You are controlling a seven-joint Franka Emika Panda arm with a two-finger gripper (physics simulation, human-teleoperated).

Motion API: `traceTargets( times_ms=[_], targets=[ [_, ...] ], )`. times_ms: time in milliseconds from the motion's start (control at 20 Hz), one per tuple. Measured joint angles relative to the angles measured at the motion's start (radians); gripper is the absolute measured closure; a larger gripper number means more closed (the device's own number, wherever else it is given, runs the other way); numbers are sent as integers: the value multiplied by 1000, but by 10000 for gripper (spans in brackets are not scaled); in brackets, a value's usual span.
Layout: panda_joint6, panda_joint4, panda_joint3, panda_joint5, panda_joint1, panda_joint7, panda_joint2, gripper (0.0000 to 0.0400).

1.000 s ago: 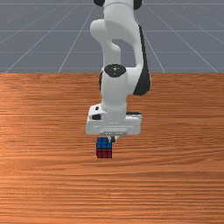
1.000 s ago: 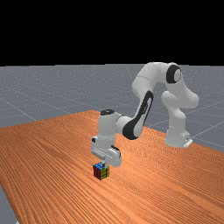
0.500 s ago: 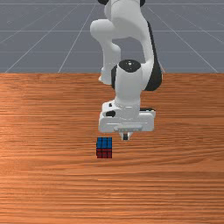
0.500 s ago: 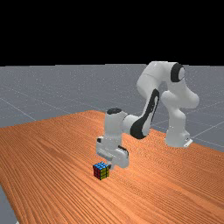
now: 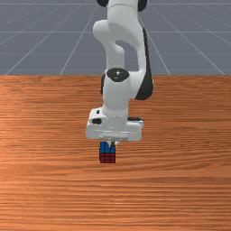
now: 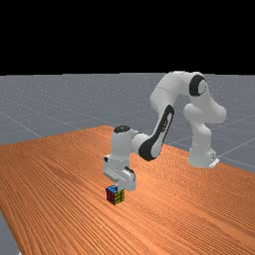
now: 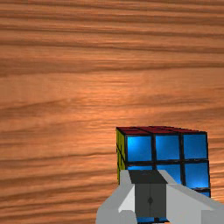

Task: Rotate the cube till the blue face upward

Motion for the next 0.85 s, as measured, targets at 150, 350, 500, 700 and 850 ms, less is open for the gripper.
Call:
traceTargets(
  times_ms=[150, 350, 500, 700, 850],
  targets=[
    [2, 6, 0, -1, 1, 2, 3, 400],
    [34, 7, 1, -2, 4, 2, 8, 397],
    [40, 10, 5, -6, 31, 33, 9, 361],
    [46, 5, -19, -54, 122, 107, 30, 397],
    [45, -1, -11, -55, 138, 115, 39, 400]
  ],
)
